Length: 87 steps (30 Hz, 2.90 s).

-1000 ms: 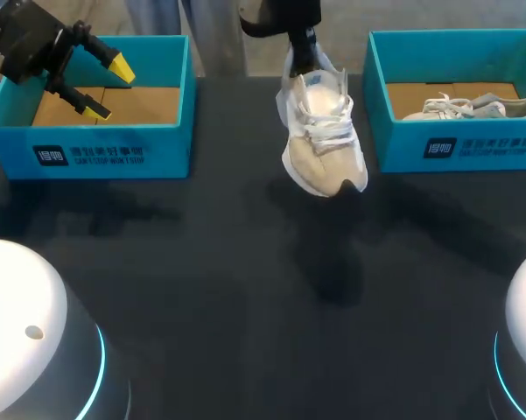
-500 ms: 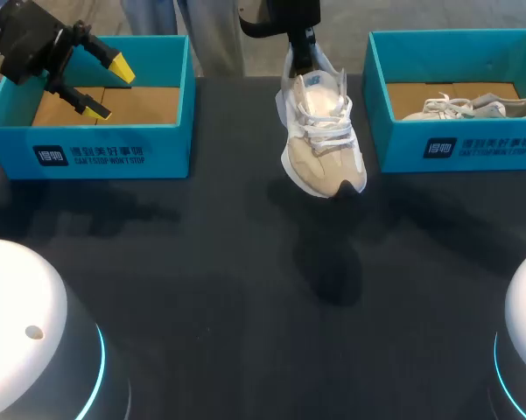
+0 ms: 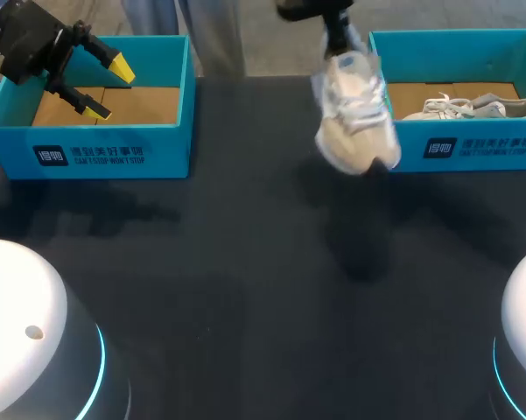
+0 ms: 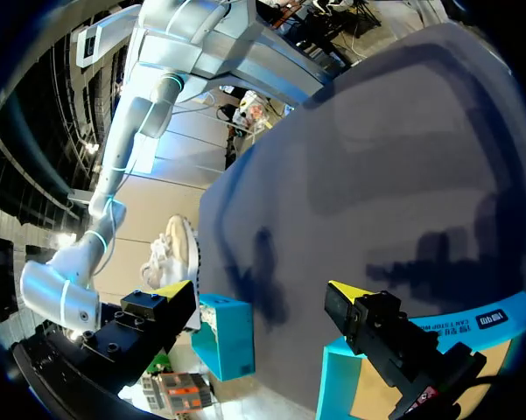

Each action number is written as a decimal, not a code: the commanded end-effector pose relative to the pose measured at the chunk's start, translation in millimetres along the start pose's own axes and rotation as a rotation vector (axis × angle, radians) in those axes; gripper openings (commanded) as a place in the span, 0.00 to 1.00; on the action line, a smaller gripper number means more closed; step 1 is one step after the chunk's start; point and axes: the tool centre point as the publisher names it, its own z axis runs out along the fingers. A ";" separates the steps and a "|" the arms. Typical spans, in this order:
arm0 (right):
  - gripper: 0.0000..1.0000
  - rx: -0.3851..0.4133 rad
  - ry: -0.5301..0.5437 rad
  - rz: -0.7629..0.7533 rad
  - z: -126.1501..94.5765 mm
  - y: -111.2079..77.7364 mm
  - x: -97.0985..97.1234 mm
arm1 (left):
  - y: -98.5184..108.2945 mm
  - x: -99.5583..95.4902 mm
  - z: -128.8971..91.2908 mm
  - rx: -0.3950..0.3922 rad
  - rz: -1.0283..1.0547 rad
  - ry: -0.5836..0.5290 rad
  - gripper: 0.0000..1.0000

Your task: Take the shoe out of the shoebox, open the shoe tongue, remove and reinsert the insole, then place the shoe into the shoebox

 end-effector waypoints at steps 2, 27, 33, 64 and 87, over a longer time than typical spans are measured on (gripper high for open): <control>0.00 -0.036 0.012 -0.004 14.8 -57.3 -26.6 | 0.2 0.1 -0.5 0.001 0.000 0.003 1.00; 0.00 -0.001 -0.003 -0.011 69.3 -188.2 -117.3 | 0.2 0.1 -0.5 0.001 0.000 0.003 1.00; 0.00 -0.001 -0.003 -0.011 69.3 -188.2 -117.3 | 0.2 0.1 -0.5 0.001 0.000 0.003 1.00; 0.00 0.109 0.032 0.203 112.1 -315.8 -138.4 | 0.2 0.1 -0.5 0.001 0.000 0.003 1.00; 0.00 0.253 0.201 1.407 138.2 -372.8 -123.7 | 0.2 0.1 -0.5 0.001 0.000 0.003 1.00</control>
